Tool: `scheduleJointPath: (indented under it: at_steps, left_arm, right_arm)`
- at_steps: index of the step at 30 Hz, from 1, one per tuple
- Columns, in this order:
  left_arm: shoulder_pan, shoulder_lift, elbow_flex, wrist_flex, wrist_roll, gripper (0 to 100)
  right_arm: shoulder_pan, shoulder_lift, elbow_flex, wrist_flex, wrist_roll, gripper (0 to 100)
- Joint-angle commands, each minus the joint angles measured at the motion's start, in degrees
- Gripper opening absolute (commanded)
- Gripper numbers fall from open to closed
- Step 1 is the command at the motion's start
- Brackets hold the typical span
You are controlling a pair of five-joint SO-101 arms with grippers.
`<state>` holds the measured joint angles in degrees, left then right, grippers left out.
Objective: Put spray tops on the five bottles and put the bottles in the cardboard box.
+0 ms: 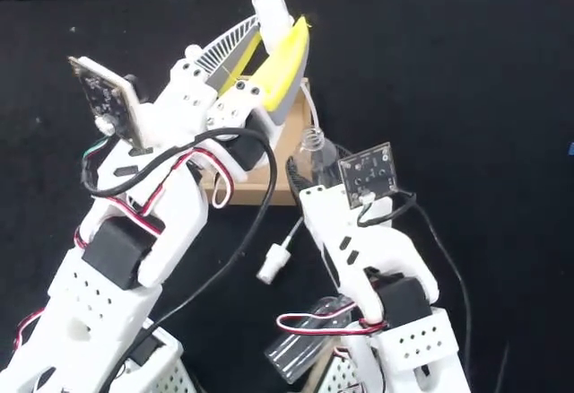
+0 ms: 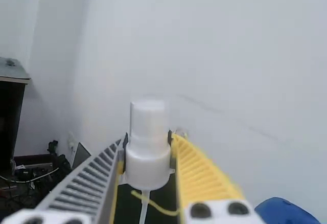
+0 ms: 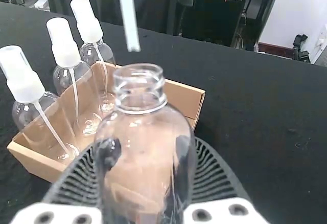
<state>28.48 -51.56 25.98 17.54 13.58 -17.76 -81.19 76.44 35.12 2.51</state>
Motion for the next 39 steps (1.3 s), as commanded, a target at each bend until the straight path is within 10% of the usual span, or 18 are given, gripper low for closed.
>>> scheduleJointPath:
  at_steps: [1,39]
  left_arm:
    - [0.0,0.5,-0.7,-1.1,-3.2,3]
    - [2.4,12.9,-10.3,16.5,-5.8,5]
  right_arm:
    - [-1.0,-1.8,-0.8,-1.8,-0.3,1.0]
    - [-0.9,-1.8,-0.8,-1.8,-0.3,1.0]
